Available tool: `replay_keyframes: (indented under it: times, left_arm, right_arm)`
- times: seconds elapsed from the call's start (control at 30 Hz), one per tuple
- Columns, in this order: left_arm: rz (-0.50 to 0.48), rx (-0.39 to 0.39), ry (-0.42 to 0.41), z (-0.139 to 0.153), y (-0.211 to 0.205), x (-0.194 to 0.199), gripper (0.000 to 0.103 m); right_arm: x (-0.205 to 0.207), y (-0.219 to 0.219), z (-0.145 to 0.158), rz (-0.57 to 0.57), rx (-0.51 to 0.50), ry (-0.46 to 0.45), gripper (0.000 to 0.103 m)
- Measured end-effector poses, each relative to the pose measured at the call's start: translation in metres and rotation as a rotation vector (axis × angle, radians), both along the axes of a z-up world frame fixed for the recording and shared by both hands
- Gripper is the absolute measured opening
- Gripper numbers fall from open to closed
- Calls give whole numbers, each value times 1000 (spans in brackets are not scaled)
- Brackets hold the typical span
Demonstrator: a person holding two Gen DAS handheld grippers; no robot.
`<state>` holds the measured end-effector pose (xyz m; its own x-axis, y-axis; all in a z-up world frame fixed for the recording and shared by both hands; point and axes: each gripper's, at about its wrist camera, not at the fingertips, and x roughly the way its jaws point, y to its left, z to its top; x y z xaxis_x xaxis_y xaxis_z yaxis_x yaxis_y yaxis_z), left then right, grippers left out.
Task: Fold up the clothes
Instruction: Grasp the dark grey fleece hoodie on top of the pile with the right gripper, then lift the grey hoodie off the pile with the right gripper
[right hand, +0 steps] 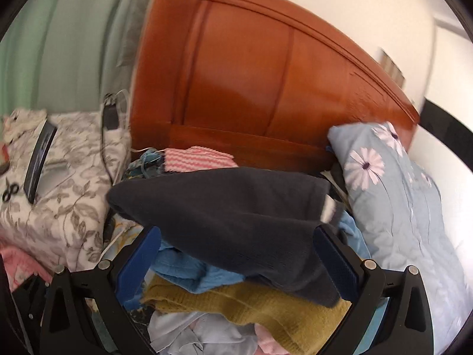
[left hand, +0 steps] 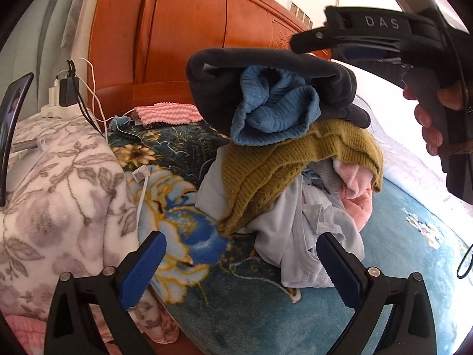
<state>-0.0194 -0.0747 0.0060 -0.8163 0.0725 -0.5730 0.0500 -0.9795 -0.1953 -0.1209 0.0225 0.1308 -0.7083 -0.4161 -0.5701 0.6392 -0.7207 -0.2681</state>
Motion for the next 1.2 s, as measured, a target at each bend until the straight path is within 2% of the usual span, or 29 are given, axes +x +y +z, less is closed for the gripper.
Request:
replay_keyframes:
  times: [0.1,0.23,0.3,0.33,0.37,0.4,0.47,0.57,0.67,0.8,1.0,1.1,1.2]
  left_arm:
    - [1,14,-1,-4,-3,-2,103]
    - [-11,30,-25,-10,-2,-7,103]
    - [-11,25,-29,-11,-2,-7,103]
    - [-10,27,-32,-12,-2,-8,103]
    - [-10,32,-36,-13,-2,-9,103]
    - [-10,37,-39,-13,-2,-9,103]
    - [-13,49,-49,-13,-3,-10,103]
    - [-25,65,-65,-12,-3,-10,103]
    - [-30,69,-71,-11,-3,-7,103]
    - [-37,65,-67,-6,-1,-5,103]
    - [-63,54,-46,9,10,-1,103]
    - [-84,71,-48,15,18,-1,103]
    - [-102,82,-35,24,28,2,103]
  right_arm:
    - [8,-22,-6,90,68,50,103]
    - [3,-56,-17,63,226,135,102]
    - [-8,-64,-19,20,263,145,98]
    - [-16,-65,-19,-3,261,133,89]
    - [-21,-62,-17,-17,239,113,78]
    - [-27,-57,-13,-26,200,83,73]
    - [-36,-46,-2,-34,98,20,38]
    - [-49,-28,16,-59,-62,-58,19]
    - [-58,4,44,-115,-248,-86,16]
    - [-62,55,85,-198,-424,-58,14]
    - [-44,125,132,-303,-515,45,13]
    - [-43,165,151,-363,-600,62,13]
    - [-37,180,173,-387,-599,94,13]
